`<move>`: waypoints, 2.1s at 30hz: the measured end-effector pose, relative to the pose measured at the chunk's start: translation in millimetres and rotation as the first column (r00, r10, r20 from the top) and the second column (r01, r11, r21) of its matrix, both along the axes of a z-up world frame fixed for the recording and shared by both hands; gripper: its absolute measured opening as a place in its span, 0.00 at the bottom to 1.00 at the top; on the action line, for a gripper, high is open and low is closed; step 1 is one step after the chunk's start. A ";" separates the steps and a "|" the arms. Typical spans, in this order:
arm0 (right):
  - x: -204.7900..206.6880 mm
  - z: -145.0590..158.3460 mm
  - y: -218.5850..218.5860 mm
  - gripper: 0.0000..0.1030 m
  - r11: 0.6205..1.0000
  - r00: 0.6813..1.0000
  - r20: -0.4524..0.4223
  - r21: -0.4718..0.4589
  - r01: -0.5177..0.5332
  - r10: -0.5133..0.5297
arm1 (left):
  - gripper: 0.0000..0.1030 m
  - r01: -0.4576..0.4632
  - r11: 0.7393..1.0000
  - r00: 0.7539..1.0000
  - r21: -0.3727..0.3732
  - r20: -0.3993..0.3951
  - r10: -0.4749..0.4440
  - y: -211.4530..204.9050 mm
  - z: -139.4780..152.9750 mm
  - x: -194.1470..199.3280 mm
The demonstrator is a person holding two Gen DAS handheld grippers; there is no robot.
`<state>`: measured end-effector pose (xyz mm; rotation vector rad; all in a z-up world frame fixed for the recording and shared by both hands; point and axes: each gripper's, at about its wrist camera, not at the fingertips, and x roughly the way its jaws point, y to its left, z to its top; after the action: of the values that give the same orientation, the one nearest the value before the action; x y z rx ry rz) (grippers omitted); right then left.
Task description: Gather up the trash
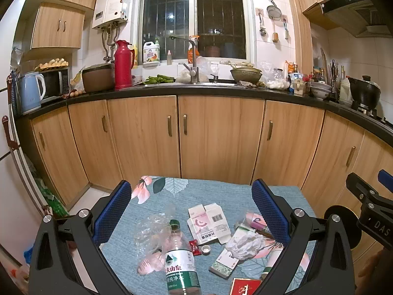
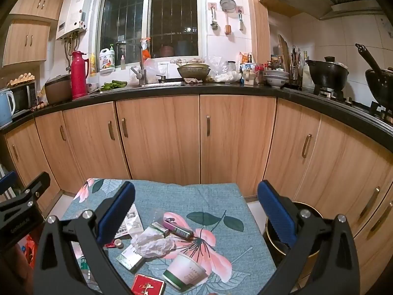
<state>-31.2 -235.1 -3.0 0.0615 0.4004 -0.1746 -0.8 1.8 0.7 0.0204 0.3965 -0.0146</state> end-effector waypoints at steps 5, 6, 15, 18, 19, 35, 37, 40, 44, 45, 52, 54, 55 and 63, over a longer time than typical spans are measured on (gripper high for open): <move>0.3 -0.2 0.7 0.97 1.000 1.000 -0.001 0.000 -0.001 0.001 | 0.92 -0.001 1.000 1.000 0.000 0.005 0.001 0.5 0.0 1.9; 0.1 -0.1 0.8 0.97 1.000 1.000 -0.001 -0.001 0.000 0.000 | 0.92 0.000 1.000 1.000 0.000 0.006 0.000 1.0 0.3 1.8; 0.1 0.4 0.9 0.97 1.000 1.000 -0.003 0.002 0.000 0.000 | 0.92 -0.001 1.000 1.000 0.001 0.006 0.001 0.1 1.4 1.0; 0.1 0.5 0.9 0.97 1.000 1.000 -0.003 0.003 0.000 0.000 | 0.92 0.000 1.000 1.000 0.002 0.007 0.000 0.4 1.6 0.9; -0.1 0.6 0.9 0.97 1.000 1.000 -0.003 0.002 -0.001 0.001 | 0.92 0.000 1.000 1.000 0.002 0.007 0.000 0.4 1.7 0.9; 0.0 0.1 1.4 0.97 1.000 1.000 -0.005 0.004 0.000 0.000 | 0.92 0.002 1.000 1.000 0.003 0.009 -0.002 -3.0 4.1 -1.7; 0.1 0.1 1.3 0.97 1.000 1.000 -0.005 0.006 -0.002 0.002 | 0.92 0.003 1.000 1.000 0.003 0.008 -0.003 -2.7 4.0 -1.4; 0.1 0.0 1.2 0.97 1.000 1.000 -0.006 0.005 -0.001 0.001 | 0.92 0.004 1.000 1.000 0.003 0.009 -0.004 -2.3 3.3 -1.2; 0.6 -0.4 1.2 0.97 1.000 1.000 -0.006 0.005 -0.001 0.001 | 0.92 0.003 1.000 1.000 0.002 0.008 -0.003 -2.4 3.7 -1.6; 0.6 -0.5 1.2 0.97 1.000 1.000 -0.006 0.006 -0.001 0.001 | 0.92 0.003 1.000 1.000 0.002 0.008 -0.003 -2.3 3.2 -1.4; 1.0 -1.2 1.2 0.97 1.000 1.000 -0.007 0.007 -0.002 0.002 | 0.92 0.003 1.000 1.000 0.002 0.008 -0.003 -2.0 2.9 -1.4; 1.1 -1.4 1.2 0.97 1.000 1.000 -0.007 0.007 -0.001 0.001 | 0.92 0.003 1.000 1.000 0.002 0.008 -0.003 -2.2 2.9 -1.5; 1.3 -1.5 1.3 0.97 1.000 1.000 -0.008 0.008 -0.001 0.001 | 0.92 0.003 1.000 1.000 0.003 0.008 -0.003 -2.2 2.7 -1.3; 2.4 -2.2 2.0 0.97 1.000 1.000 -0.010 0.008 -0.002 0.002 | 0.92 0.004 1.000 1.000 0.004 0.006 -0.004 -3.1 0.5 -1.7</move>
<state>-28.8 -233.1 -5.2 0.0679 0.4113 -0.1717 -2.5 -1.4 1.2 0.0246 0.3903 -0.0175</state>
